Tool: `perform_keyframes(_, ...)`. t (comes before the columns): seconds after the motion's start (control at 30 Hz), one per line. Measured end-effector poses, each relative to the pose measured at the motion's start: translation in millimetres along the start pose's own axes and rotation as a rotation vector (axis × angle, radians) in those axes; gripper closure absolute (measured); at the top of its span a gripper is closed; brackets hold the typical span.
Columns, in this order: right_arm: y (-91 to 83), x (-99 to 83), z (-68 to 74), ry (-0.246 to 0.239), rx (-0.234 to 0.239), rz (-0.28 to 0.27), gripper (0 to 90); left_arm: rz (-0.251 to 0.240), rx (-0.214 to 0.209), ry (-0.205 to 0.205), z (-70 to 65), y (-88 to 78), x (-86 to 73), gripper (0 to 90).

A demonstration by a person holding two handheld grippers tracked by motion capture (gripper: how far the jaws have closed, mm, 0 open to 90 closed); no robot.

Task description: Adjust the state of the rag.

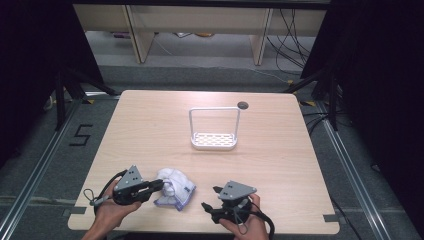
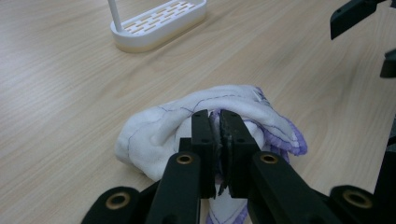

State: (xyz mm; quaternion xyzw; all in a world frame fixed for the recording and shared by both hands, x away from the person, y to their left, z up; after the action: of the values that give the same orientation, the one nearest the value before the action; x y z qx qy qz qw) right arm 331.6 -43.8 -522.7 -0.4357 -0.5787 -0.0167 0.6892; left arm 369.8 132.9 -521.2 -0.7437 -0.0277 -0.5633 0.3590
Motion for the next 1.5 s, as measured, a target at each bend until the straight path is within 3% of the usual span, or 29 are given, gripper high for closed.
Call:
perform_keyframes(0.3,36.9,17.4,29.8,-0.078,0.030,0.020,38.7,-0.003,-0.025,-0.015,-1.6,0.5,3.5,84.4)
perform_keyframes(0.43,51.5,20.0,30.9,-0.097,0.001,0.031,38.1,-0.011,-0.035,-0.017,-1.9,0.0,4.9,84.4)
perform_keyframes(0.47,54.5,20.2,31.6,-0.079,-0.007,0.039,37.9,-0.010,-0.037,-0.017,-2.0,0.1,4.9,84.4)
perform_keyframes(0.63,73.2,21.5,35.3,-0.121,-0.016,0.056,38.8,-0.018,-0.051,-0.017,-4.2,1.3,5.9,84.4)
perform_keyframes(0.67,77.3,21.1,35.4,-0.132,-0.022,0.060,41.5,-0.018,-0.051,-0.018,-4.2,1.3,5.9,84.3)
perform_keyframes(0.8,82.4,19.2,29.5,-0.183,-0.059,0.084,66.2,-0.015,-0.046,-0.020,-2.6,-1.3,5.2,84.3)
perform_keyframes(0.9,73.7,22.0,24.9,-0.178,-0.032,0.068,81.6,-0.025,-0.053,-0.040,-0.2,-3.9,5.9,84.4)
perform_keyframes(1.13,44.4,33.8,7.0,-0.144,0.002,0.030,86.4,-0.042,-0.059,-0.014,-3.0,-15.2,13.6,84.7)
perform_keyframes(1.23,21.6,38.1,-2.2,-0.101,0.012,0.023,86.6,-0.077,-0.107,-0.036,-8.8,-21.4,21.9,84.9)
perform_keyframes(1.43,-26.6,50.7,-11.6,-0.025,0.065,0.002,86.9,-0.117,-0.194,-0.028,-28.5,-27.5,45.1,84.9)
perform_keyframes(1.5,-41.1,59.1,-13.1,-0.023,0.077,-0.022,87.0,-0.132,-0.225,-0.018,-34.9,-29.9,56.9,85.0)
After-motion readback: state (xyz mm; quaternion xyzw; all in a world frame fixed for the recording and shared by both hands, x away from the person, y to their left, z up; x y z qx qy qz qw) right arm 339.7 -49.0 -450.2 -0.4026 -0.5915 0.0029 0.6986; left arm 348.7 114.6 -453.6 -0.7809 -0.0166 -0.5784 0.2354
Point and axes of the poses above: each handheld gripper's, and its own axes: y roughly forward along the jaws, x roughly out of its top, z roughly to its left, the point moved 10 cm from there along y, roughly forward along the jaws, and after that the axes turned 6 degrees about -x, right-handed, at the moved point
